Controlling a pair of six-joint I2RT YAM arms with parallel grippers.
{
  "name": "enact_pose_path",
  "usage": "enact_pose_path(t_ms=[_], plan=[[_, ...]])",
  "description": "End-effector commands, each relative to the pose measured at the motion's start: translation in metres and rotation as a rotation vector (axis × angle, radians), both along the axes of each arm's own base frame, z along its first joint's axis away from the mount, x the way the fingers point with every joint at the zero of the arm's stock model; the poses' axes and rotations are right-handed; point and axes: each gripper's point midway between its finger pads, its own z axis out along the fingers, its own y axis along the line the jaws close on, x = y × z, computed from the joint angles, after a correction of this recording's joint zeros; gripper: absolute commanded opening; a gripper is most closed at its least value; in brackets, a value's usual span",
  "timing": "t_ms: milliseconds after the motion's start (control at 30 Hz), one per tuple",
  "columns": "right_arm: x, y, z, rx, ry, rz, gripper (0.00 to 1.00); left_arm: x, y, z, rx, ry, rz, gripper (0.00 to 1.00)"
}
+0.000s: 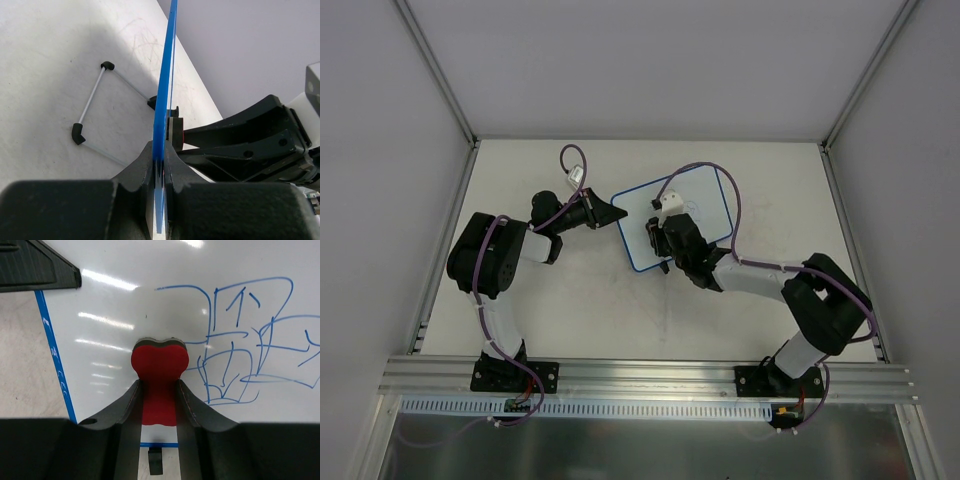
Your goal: Erase the whiteboard
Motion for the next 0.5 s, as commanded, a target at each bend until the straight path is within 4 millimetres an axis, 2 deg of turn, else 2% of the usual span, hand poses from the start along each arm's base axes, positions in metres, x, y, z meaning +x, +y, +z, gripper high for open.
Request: enact_pose_path(t_ms=[0, 100, 267, 367, 400, 467], plan=[[-0.032, -0.044, -0.076, -0.148, 0.180, -0.072, 0.00, -0.009, -0.007, 0.022, -0.015, -0.134, -0.071, 0.00], [-0.035, -0.048, -0.082, -0.152, 0.187, -0.081, 0.00, -0.009, -0.006, 0.021, -0.017, -0.129, -0.073, 0.00], [-0.026, -0.040, -0.071, -0.146, 0.159, -0.067, 0.00, -0.009, -0.006, 0.022, -0.019, -0.132, -0.074, 0.00], [-0.014, -0.028, -0.055, -0.141, 0.135, -0.040, 0.00, -0.010, -0.006, 0.022, -0.019, -0.132, -0.077, 0.00], [-0.004, -0.017, -0.038, -0.121, 0.107, -0.034, 0.00, -0.010, -0.006, 0.022, -0.019, -0.134, -0.077, 0.00], [0.002, -0.010, -0.029, -0.128, 0.104, -0.012, 0.00, -0.011, -0.006, 0.022, -0.019, -0.135, -0.079, 0.00]])
